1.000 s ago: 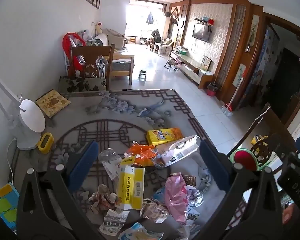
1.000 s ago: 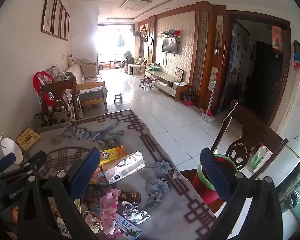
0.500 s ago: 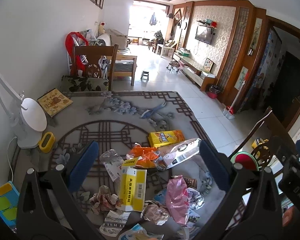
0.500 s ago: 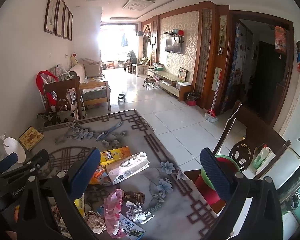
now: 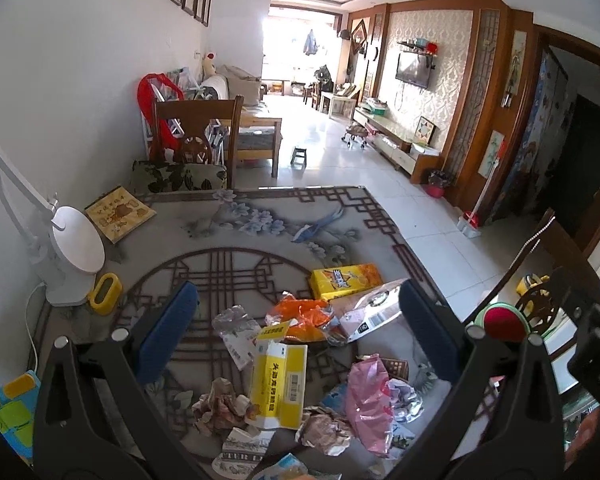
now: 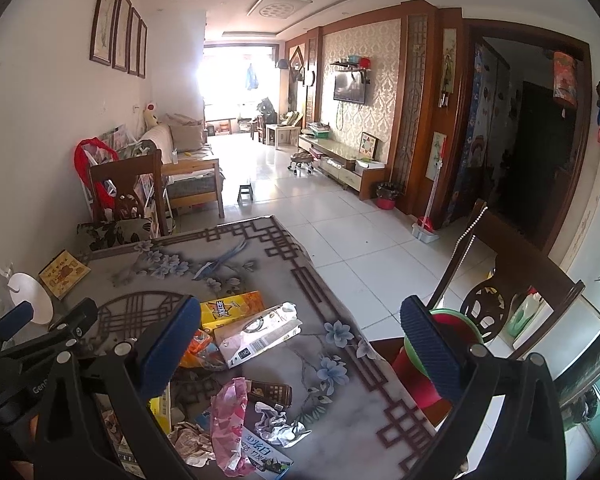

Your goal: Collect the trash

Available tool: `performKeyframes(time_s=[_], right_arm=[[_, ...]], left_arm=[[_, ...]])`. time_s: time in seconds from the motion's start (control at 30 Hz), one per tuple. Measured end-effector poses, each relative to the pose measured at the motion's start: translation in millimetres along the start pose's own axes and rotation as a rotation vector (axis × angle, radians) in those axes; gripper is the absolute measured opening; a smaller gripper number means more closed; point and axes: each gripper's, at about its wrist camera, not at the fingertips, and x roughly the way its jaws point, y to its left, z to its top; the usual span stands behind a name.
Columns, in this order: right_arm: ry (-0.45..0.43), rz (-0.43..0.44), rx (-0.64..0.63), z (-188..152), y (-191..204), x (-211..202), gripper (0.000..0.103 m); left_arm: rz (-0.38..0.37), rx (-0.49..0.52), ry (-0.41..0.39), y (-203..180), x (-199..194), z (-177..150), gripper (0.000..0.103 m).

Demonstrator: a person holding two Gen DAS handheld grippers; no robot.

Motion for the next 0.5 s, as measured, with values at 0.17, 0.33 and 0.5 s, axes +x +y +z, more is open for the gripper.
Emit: performKeyframes(time_s=[0.17,0.33,0.5], right_arm=[[-0.004,-0.003,-0.003,1,1,0,0.096],[-0.004,-0.001,0.001,1,1,0,0.096],[-0.003,-0.002,0.004,2,2,0,0.096]], left_arm=[[0.077,0.075,-0.093,-7,-4,-4,0.099],[0.052,0.007,-0.052,1,0,-2,0.099],[0.007,0.006,-0.04,3,1,-3,0.099]])
